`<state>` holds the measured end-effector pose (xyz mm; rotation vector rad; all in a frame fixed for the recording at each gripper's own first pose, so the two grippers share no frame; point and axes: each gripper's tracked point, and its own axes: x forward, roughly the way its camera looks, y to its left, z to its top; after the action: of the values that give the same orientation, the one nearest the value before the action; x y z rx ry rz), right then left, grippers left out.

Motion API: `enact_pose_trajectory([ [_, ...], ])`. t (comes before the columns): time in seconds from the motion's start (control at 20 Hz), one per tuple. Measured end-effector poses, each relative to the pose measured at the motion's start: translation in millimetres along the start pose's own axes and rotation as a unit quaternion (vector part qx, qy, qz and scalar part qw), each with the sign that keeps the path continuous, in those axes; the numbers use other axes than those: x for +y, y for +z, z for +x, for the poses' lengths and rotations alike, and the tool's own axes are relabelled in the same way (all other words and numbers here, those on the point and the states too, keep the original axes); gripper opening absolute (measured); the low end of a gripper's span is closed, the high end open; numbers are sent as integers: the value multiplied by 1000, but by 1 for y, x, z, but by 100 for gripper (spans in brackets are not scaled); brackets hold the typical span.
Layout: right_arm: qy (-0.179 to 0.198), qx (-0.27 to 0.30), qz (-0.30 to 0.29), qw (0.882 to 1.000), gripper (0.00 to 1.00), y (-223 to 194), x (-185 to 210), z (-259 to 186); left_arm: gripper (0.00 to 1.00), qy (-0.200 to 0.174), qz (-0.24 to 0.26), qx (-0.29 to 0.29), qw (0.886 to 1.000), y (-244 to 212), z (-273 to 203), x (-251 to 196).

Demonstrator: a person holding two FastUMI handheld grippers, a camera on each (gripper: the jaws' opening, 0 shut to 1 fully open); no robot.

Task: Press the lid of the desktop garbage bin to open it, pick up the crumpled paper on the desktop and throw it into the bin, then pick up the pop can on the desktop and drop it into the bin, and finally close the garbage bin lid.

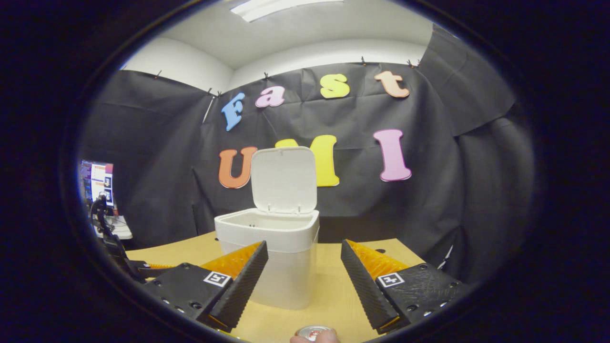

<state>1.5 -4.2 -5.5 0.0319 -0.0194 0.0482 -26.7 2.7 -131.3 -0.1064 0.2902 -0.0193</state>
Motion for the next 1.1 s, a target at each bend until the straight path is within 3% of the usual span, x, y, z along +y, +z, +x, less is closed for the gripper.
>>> enact_pose_trajectory([
  [0.4,-21,8,-8,1000,95,-46,-22,-31,98,2,10,76,997,-76,-8,-13],
  [0.6,-15,43,-3,999,94,-79,-27,-40,98,5,8,111,994,-106,-5,-12],
  [1.1,-32,48,-6,998,94,-91,-45,-51,95,21,30,136,990,-125,4,-9],
])
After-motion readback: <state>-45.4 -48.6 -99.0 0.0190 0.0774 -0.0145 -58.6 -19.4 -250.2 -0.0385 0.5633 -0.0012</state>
